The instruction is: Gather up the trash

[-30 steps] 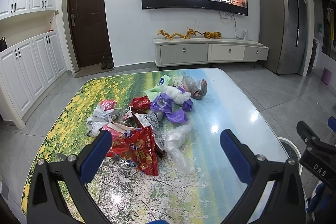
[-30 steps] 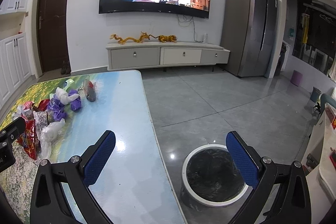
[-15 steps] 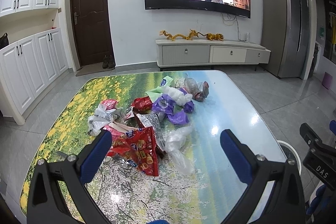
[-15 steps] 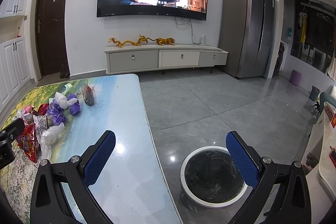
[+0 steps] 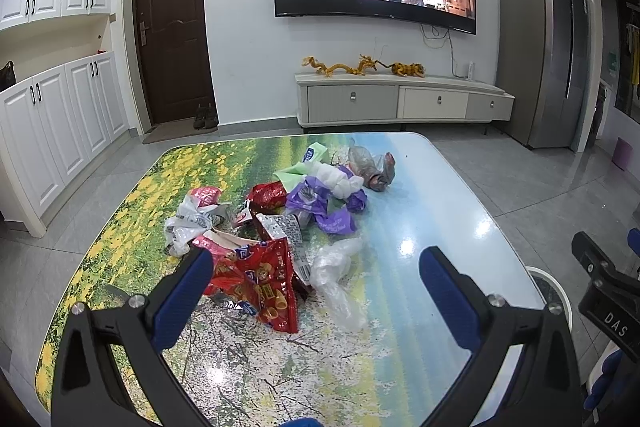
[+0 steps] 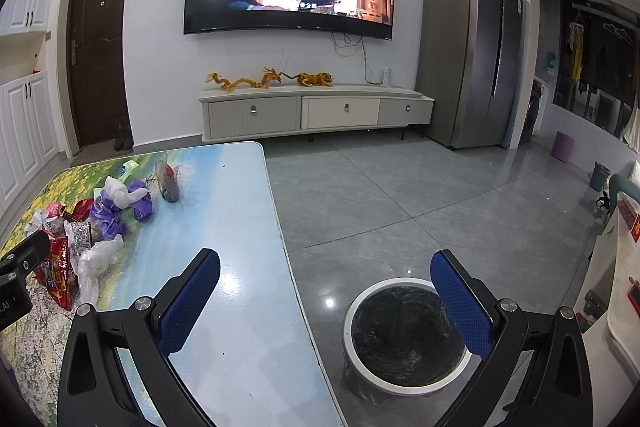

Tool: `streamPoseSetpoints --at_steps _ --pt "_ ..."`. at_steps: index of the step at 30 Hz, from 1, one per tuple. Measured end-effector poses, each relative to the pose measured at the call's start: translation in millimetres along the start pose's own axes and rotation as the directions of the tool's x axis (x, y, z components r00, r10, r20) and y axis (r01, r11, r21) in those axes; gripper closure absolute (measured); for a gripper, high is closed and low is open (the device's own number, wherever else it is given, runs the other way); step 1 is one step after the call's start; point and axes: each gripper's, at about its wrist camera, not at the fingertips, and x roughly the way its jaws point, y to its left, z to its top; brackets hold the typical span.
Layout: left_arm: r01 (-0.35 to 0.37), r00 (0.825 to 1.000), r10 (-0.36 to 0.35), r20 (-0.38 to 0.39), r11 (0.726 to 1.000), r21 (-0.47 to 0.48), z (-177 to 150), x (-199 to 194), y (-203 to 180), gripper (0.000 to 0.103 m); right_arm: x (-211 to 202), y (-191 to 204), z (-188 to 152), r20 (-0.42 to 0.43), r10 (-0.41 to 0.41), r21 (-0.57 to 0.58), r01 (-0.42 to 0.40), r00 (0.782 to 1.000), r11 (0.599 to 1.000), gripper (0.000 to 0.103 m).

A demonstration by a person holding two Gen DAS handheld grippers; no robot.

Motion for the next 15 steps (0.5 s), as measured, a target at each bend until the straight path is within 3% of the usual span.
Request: streamPoseSetpoints --at_steps 15 --pt "0.014 1.0 -0.014 0.014 1.0 -0.004 -0.6 -1.5 -0.7 0.0 0.0 -0.3 -0.4 0.0 0.0 0.003 0.0 1.0 1.0 0.0"
